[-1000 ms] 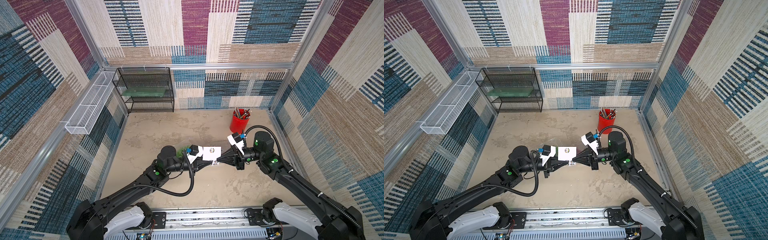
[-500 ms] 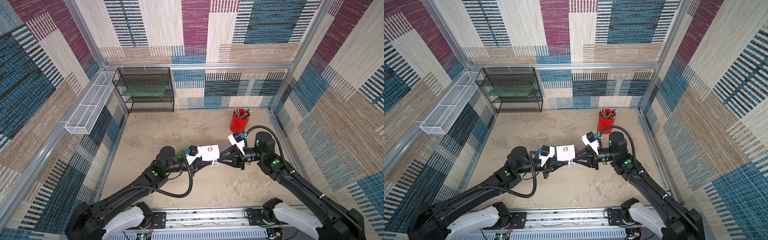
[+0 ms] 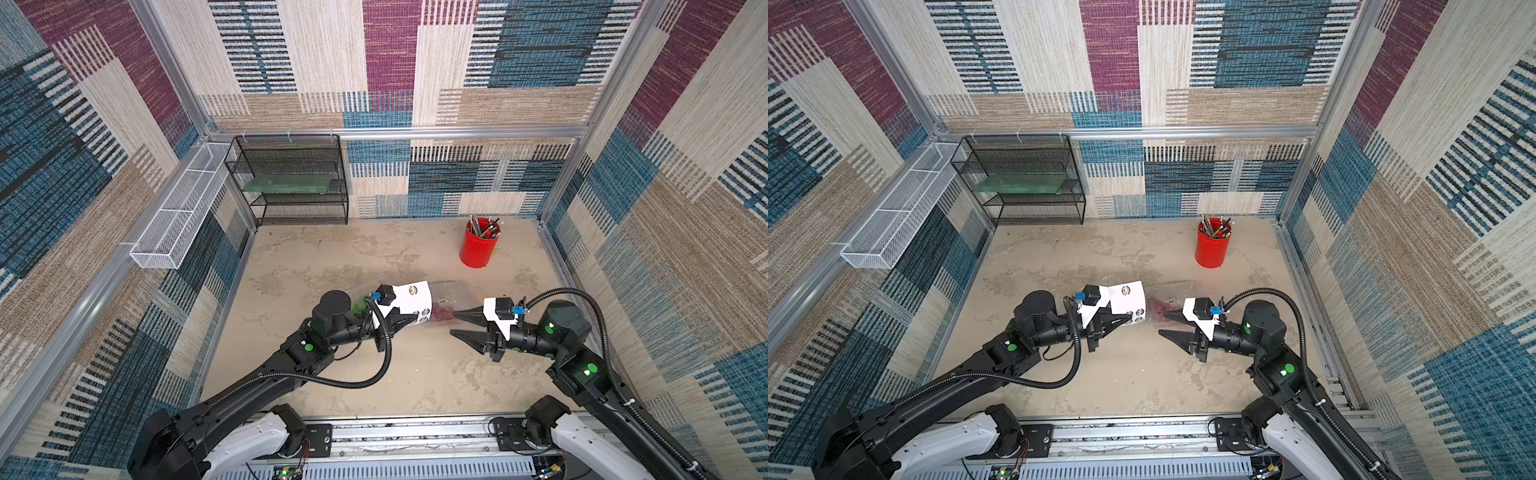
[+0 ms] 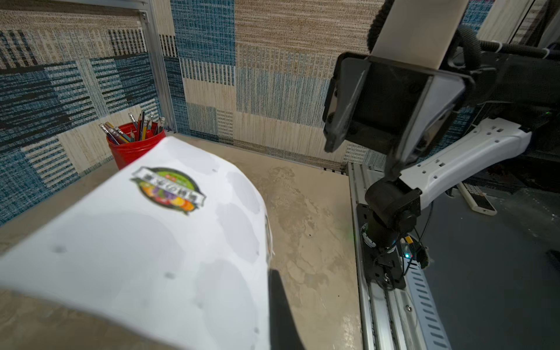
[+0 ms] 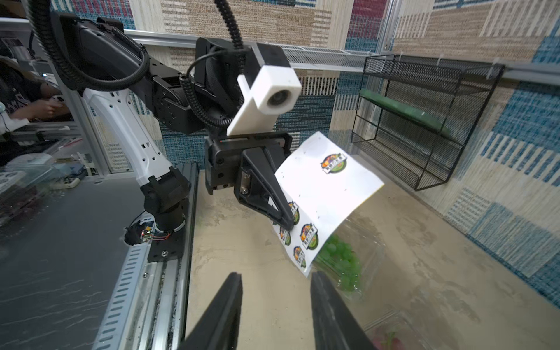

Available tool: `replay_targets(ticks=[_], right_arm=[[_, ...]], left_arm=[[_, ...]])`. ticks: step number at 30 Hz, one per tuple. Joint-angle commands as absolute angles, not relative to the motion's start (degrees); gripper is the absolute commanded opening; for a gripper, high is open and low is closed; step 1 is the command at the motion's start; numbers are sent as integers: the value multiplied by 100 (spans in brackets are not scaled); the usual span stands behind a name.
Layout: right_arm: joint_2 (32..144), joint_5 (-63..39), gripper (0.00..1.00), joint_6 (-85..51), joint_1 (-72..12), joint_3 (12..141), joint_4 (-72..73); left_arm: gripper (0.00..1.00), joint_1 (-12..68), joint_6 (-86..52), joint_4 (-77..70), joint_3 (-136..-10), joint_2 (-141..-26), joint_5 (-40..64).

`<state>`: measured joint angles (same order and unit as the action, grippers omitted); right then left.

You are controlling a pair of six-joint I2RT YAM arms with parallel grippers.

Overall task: Label fruit boxes
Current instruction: Pick up the label sticker from the center of the board, then tear off the label from the label sticker.

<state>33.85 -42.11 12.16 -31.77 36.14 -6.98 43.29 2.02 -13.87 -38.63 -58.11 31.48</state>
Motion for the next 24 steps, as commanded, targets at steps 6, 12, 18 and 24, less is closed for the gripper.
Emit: replay_targets(ticks=[6, 12, 18, 24], right_arm=[[3748, -2812, 42, 2884, -4386, 4067, -1307], [4311, -2581, 41, 3217, -4803, 4253, -1329], [4684, -2530, 39, 3367, -4821, 4329, -1263], [4810, -2335, 40, 3367, -4823, 4322, -1194]], left_arm=[[0, 4350, 887, -877, -3959, -5888, 3509], [0, 4376, 935, -853, -3983, -5911, 3611], [0, 4396, 1081, -847, -3990, -5884, 3741], [0, 4412, 1220, -790, -3983, -5870, 3806]])
